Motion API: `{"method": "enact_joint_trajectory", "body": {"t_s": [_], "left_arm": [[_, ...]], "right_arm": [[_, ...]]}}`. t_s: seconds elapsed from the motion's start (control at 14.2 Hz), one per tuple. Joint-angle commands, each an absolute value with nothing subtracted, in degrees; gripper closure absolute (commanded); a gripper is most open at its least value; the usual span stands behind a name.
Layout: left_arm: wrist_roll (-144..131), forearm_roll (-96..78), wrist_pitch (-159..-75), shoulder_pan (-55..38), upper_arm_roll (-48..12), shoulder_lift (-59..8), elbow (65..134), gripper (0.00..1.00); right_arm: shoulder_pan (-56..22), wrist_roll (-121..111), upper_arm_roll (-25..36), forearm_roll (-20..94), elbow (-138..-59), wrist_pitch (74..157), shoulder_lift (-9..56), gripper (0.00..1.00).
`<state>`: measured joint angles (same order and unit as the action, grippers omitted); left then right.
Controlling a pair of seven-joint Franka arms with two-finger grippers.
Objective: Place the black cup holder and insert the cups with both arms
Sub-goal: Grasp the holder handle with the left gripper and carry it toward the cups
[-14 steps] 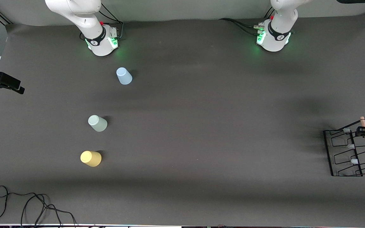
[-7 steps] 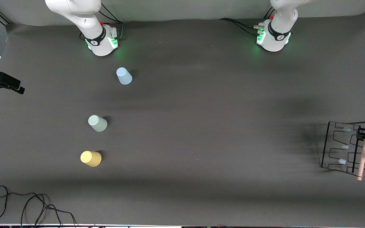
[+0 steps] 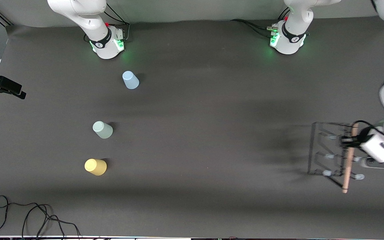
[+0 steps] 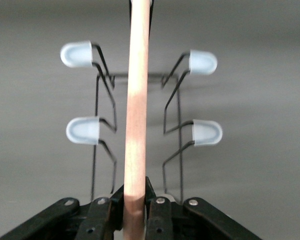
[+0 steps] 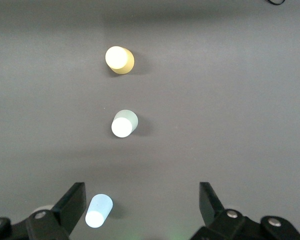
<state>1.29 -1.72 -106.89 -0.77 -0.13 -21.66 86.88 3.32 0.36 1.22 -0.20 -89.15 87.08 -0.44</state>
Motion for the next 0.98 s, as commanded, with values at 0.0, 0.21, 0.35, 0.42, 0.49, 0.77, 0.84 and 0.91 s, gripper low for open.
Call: {"method": "enact_joint_trajectory", "body": {"t_s": [0.0,0.21,0.35,0.42,0.49,0.77,0.84,0.91], "left_arm": [[-10.9,-2.7,-107.0,-8.8,1.0,-19.7,87.0,1.0],[-24.9,-2.7,-112.7,-19.0,1.0,-21.0,87.4,1.0],[-32.2,-2.7,-115.8,-24.8,1.0,-21.6,87.2,1.0],[-35.6,-2.7,-116.6,-27.5,1.0,-21.9,86.9,1.0],[-38.3,-2.6,-117.2,-30.4,1.1,-21.9,87.1,1.0],[-50.2,-1.7,-124.3,-42.4,1.1,-24.6,87.0,1.0],[-52.5,-1.6,-126.0,-44.8,1.1,-25.7,86.8,1.0],[-54.6,-1.7,-126.6,-47.3,1.2,-26.9,86.4,1.0]], "right_arm": [[3.0,-0.7,1.7,0.1,-88.9,87.1,-0.4,0.0],[3.0,-0.7,1.6,0.1,-88.9,87.1,-0.4,0.0],[3.0,-0.7,1.6,0.1,-88.9,87.2,-0.4,0.0],[3.0,-0.7,1.6,0.1,-88.9,87.2,-0.4,0.0],[3.0,-0.8,1.6,0.1,-88.9,87.2,-0.4,0.0],[3.0,-0.7,1.6,0.1,-88.9,87.3,-0.4,0.0],[3.0,-0.7,1.6,0.1,-88.9,87.3,-0.4,0.0],[3.0,-0.8,1.6,0.1,-88.9,87.3,-0.3,0.0]]}}
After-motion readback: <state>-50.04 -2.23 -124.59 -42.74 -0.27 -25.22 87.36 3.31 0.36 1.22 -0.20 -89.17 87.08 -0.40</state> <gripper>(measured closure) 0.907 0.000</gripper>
